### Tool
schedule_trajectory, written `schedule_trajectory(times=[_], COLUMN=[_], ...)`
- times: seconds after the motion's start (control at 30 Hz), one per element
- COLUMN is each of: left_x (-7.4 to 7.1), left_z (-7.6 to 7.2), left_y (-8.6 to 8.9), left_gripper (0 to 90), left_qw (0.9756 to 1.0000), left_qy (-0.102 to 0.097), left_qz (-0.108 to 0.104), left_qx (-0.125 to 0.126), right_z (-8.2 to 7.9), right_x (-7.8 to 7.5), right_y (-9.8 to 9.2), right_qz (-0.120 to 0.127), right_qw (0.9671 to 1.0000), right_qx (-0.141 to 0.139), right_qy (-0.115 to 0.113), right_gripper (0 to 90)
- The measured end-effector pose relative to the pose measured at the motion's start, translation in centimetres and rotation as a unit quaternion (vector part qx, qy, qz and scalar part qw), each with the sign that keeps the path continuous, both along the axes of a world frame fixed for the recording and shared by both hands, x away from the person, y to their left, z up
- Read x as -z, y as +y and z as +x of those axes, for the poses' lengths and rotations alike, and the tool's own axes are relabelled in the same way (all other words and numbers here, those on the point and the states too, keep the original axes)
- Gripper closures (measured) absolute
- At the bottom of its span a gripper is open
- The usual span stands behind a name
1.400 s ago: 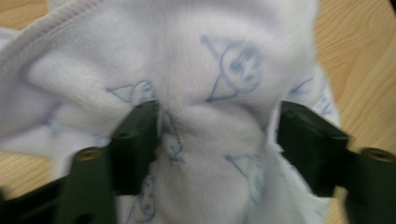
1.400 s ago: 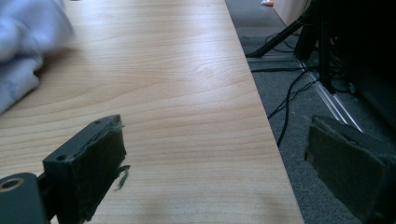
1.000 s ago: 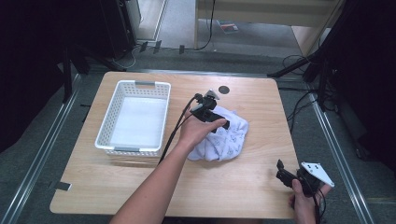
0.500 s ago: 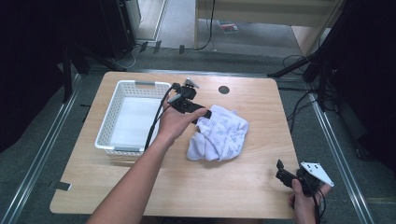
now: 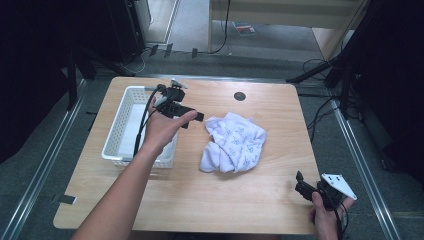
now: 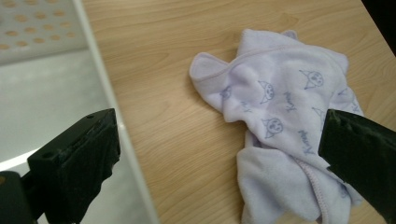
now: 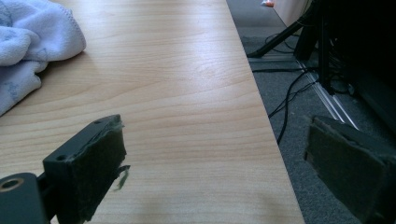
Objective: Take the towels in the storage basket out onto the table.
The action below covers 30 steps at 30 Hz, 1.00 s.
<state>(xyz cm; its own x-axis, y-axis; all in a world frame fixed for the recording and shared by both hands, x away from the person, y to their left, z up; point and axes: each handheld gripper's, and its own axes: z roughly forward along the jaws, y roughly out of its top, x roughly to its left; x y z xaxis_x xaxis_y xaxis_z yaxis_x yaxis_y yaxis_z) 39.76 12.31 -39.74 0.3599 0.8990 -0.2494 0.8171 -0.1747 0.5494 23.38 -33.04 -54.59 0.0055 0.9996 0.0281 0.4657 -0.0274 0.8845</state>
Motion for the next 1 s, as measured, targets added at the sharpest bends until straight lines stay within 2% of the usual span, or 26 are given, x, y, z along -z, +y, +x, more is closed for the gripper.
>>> schedule_trajectory(times=[0.33,0.4,0.57,0.77,0.87,1.0], left_x=[-0.3,-0.4,-0.4,0.2,0.6,1.5], left_z=[-1.7,-2.2,-3.3,-4.6,-5.4,-6.6], left_y=[4.9,6.0,8.1,10.4,11.4,12.9], left_gripper=[0.0,0.0,0.0,0.0,0.0,0.0], left_qw=[0.9992,0.9984,0.9971,0.9956,0.9954,0.9941], left_qy=[-0.018,-0.024,-0.037,-0.047,-0.046,-0.048], left_qz=[-0.007,-0.013,-0.012,-0.007,-0.003,0.001], left_qx=[-0.035,-0.049,-0.065,-0.081,-0.083,-0.098], right_z=[0.0,-0.1,-0.1,-0.1,-0.1,-0.1], right_x=[0.0,0.0,0.0,0.0,0.0,0.0], right_y=[0.0,0.0,0.1,0.1,0.1,0.0], right_qz=[-0.001,-0.001,-0.004,-0.004,-0.005,-0.002], right_qw=[1.0000,1.0000,1.0000,1.0000,1.0000,1.0000], right_qx=[0.002,0.004,0.003,0.004,0.003,0.004], right_qy=[0.000,0.000,0.000,-0.001,-0.001,0.000], right_gripper=[5.6,5.6,5.6,5.6,5.6,5.6])
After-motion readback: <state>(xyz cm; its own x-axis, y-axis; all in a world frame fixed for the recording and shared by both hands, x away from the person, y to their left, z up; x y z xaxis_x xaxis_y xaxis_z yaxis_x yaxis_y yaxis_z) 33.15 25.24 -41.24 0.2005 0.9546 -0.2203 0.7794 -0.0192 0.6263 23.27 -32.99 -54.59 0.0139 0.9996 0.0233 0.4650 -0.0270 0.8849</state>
